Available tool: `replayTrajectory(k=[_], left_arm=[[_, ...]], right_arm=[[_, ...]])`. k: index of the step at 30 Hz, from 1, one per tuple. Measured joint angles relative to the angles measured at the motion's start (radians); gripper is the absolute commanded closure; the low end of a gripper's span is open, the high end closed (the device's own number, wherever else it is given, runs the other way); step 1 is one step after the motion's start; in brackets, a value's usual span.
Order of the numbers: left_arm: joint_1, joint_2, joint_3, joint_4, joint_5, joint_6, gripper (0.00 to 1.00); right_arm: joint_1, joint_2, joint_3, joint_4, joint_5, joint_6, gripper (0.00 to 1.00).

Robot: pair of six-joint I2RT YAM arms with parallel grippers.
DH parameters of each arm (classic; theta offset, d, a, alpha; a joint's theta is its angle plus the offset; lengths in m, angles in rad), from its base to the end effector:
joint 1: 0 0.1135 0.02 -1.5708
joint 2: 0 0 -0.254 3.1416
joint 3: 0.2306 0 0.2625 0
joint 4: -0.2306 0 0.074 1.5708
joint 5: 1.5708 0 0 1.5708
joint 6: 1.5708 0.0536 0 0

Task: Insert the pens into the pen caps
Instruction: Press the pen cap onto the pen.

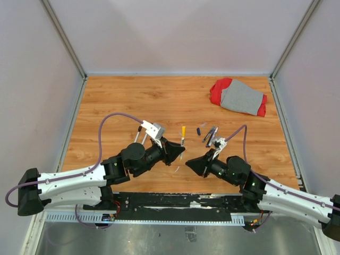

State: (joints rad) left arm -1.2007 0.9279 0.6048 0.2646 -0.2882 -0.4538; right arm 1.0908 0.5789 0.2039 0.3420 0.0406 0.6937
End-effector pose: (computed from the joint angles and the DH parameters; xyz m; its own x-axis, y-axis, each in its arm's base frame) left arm 0.1062 -0.2315 0.2852 -0.3659 -0.2190 -0.9045 0.7019 0.5733 -0.4227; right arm 0.0918 0.1716 0.2105 -0.5664 0.2955 -0.7693 -0.6573 0.4011 0.6380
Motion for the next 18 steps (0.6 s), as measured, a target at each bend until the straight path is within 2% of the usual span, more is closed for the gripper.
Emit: replayTrajectory(k=[5,8,11,13,18], left_arm=[[0.001,-0.023,-0.021,-0.003,-0.013,0.0,0.99],[0.001,-0.03,-0.036,-0.014,-0.019,0.0,1.0],[0.001,-0.029,-0.043,-0.028,-0.02,0.0,1.0],[0.001,-0.024,-0.043,-0.033,-0.019,0.0,1.0],[0.001,0.0,-0.043,-0.035,-0.003,0.001,0.99]], right_arm=[[0.0,-0.107,0.103,-0.147,0.128,-0.074,0.48],[-0.001,-0.13,0.198,-0.232,0.208,-0.126,0.39],[-0.019,-0.075,0.333,-0.303,0.235,-0.154,0.28],[-0.03,-0.015,0.423,-0.334,0.238,-0.162,0.25],[-0.046,0.188,0.63,-0.387,0.236,-0.168,0.24]])
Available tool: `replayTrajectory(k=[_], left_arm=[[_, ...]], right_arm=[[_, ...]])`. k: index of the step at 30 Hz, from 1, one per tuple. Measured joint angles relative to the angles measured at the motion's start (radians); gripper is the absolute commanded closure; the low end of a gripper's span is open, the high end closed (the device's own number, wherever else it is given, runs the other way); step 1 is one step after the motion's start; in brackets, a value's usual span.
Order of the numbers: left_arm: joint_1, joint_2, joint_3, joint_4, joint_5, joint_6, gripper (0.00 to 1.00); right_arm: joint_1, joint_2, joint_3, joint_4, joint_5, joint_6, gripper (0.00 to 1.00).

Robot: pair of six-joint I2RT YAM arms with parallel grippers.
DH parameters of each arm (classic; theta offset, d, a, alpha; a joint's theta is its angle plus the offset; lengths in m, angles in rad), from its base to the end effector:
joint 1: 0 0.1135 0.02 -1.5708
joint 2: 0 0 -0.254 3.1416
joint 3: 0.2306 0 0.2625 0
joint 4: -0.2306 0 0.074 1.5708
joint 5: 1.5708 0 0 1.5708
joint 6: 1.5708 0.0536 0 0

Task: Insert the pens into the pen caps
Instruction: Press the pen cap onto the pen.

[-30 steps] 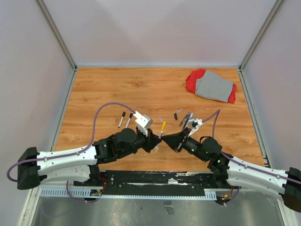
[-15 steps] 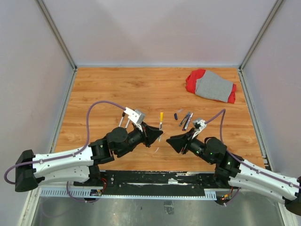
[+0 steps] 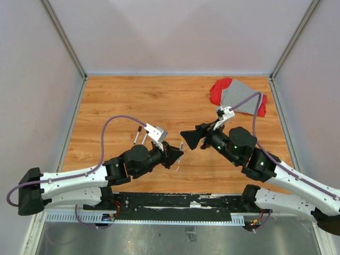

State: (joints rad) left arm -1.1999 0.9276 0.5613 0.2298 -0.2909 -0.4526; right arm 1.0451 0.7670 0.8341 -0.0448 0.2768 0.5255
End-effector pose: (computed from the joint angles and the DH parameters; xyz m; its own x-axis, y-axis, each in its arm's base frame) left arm 0.1056 -0.2292 0.2642 -0.3898 -0.1536 -0.9080 0.6888 0.6059 -0.3981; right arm 0.1199 0.1774 0.3696 -0.3389 0.3774 -0.8618 -0.6068 0.6123 0.5068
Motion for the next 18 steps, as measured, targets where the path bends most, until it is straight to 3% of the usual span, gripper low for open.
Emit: replayTrajectory(k=[4,8,18], left_arm=[[0.0,0.013,0.0,0.0,0.017,0.003,1.0],[0.0,0.013,0.0,0.0,0.029,0.003,0.99],[0.0,0.013,0.0,0.0,0.04,0.007,1.0]], right_arm=[[-0.015,0.1,0.04,-0.027,-0.016,-0.002,0.29],[-0.039,0.146,0.042,-0.042,-0.05,0.01,0.41],[-0.058,0.167,0.024,0.007,-0.154,0.046,0.92]])
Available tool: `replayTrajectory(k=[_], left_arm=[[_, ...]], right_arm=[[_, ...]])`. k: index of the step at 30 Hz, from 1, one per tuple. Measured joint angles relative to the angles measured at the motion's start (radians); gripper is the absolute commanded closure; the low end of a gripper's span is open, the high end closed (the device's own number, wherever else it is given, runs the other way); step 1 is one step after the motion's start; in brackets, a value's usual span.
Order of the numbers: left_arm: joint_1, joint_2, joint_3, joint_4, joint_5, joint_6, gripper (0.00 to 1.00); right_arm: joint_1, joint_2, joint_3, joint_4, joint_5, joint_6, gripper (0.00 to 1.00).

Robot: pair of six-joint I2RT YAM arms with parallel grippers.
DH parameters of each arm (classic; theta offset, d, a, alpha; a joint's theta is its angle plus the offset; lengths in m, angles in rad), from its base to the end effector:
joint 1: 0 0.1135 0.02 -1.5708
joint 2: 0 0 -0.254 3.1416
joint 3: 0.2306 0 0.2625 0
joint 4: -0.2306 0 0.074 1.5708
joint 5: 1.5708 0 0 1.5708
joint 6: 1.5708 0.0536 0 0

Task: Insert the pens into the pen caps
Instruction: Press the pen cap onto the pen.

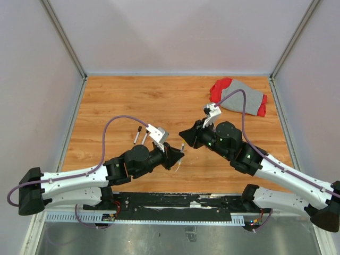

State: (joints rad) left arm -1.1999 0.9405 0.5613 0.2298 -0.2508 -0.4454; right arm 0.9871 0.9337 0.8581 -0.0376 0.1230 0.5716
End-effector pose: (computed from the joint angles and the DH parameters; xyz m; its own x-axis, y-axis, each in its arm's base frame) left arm 0.1046 -0.2323 0.2611 -0.3993 -0.1246 -0.9083 0.7113 0.5830 -0.3927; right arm 0.1458 0.2089 0.3438 -0.4640 0.2717 -0.8431 -0.6063 0.5965 0.5259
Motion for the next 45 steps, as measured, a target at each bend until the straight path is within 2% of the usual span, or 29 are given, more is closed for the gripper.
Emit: replayTrajectory(k=[1,3,25,45], left_arm=[[0.0,0.0,0.0,0.0,0.0,0.0,1.0],[0.0,0.0,0.0,-0.007,0.0,0.0,1.0],[-0.008,0.013,0.033,-0.183,0.05,0.034,0.99],[-0.015,0.034,0.048,-0.241,0.118,0.045,0.99]], right_arm=[[0.0,0.0,-0.005,0.002,-0.002,0.0,0.98],[0.0,0.0,-0.014,0.01,-0.006,0.003,1.0],[-0.004,-0.108,-0.274,0.205,-0.051,0.139,0.99],[0.064,-0.228,-0.445,0.3,0.047,0.255,0.99]])
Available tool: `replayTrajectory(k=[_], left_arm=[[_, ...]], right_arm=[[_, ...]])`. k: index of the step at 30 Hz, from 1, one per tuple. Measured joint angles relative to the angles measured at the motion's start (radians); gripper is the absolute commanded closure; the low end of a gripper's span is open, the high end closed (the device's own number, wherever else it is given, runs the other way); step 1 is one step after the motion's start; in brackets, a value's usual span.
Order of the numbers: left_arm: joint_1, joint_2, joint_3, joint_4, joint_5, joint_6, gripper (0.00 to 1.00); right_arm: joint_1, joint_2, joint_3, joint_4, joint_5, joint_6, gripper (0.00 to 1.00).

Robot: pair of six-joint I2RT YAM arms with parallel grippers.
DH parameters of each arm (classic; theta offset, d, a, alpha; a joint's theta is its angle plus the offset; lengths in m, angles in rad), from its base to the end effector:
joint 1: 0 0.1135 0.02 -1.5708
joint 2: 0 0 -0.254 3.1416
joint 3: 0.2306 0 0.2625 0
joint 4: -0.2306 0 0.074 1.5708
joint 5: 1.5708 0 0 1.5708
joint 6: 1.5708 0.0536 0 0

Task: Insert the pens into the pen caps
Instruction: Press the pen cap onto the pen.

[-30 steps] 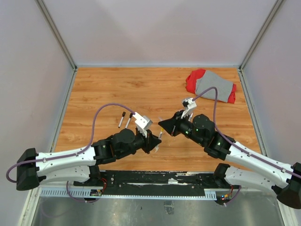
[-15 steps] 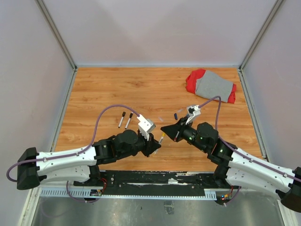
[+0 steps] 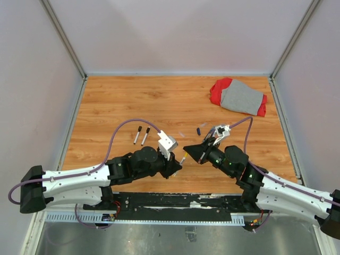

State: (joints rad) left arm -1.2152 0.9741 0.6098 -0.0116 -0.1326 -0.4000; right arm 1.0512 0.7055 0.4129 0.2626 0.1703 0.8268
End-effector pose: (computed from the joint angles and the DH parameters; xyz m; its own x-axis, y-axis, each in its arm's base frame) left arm 0.0957 -0.2372 0.2419 -0.4629 0.1377 -0.8757 0.7667 0.5580 -0.3175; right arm 0.1148 0.1825 0.2581 -0.5776 0.4506 -0.6807 -0.5114 0.4501 0.7320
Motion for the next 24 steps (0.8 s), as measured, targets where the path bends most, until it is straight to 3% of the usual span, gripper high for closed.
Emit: replayTrajectory(k=[16,20,24], left_arm=[[-0.005,0.011,0.0,-0.054,0.019,0.003,1.0],[-0.005,0.013,0.0,-0.015,0.023,0.003,1.0],[-0.005,0.012,0.0,0.074,0.023,0.0,0.99]], right_arm=[[0.105,0.005,-0.046,0.031,0.137,0.015,1.0],[0.121,-0.027,0.01,-0.055,0.176,-0.04,0.92],[0.132,-0.052,0.101,-0.145,0.217,-0.126,0.78]])
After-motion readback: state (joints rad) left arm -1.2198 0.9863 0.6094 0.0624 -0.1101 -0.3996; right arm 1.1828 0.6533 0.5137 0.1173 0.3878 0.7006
